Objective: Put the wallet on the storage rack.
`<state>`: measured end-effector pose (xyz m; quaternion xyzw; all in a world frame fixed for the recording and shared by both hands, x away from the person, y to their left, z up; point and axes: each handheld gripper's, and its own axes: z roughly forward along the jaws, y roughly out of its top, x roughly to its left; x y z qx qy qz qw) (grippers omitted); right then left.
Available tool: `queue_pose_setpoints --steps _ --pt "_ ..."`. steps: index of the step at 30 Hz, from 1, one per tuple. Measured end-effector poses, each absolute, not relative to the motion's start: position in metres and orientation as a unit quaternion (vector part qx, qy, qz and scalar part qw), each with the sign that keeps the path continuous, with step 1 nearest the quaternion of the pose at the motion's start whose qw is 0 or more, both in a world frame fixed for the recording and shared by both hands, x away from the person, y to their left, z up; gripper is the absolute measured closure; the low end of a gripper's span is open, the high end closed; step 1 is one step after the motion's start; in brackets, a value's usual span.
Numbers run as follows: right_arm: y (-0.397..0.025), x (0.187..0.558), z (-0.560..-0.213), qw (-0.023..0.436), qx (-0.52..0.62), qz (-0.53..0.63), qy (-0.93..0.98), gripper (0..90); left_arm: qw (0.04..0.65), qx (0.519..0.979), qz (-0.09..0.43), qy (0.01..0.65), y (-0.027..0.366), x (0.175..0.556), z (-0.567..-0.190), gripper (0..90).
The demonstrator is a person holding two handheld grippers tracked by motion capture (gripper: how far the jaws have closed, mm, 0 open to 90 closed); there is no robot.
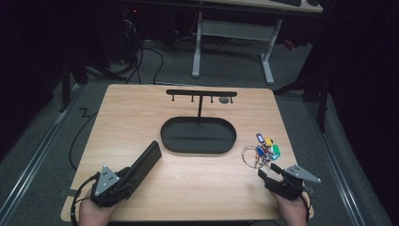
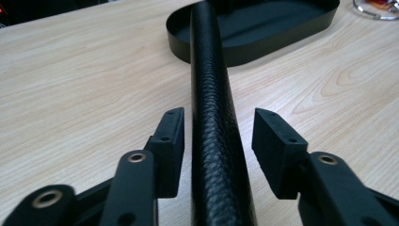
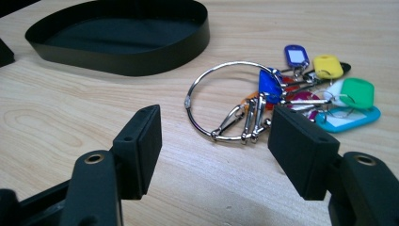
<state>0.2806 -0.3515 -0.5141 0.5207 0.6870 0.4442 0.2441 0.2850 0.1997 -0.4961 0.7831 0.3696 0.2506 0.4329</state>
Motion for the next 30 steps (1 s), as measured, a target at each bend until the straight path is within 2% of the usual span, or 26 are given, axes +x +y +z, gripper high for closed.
queue_pose_setpoints --steps 5,13,30 --pt "-0.351 0.282 -0.514 0.236 0.511 0.454 0.691 35.7 0.417 0.792 0.255 0.367 0.197 0.288 -0.494 50.3" --pt "-0.350 0.283 -0.514 0.219 0.501 0.470 0.693 35.6 0.358 0.824 0.267 0.350 0.189 0.286 -0.494 47.7" --pt "-0.349 0.283 -0.513 0.216 0.506 0.474 0.687 35.7 0.274 0.866 0.262 0.326 0.174 0.294 -0.465 53.6"
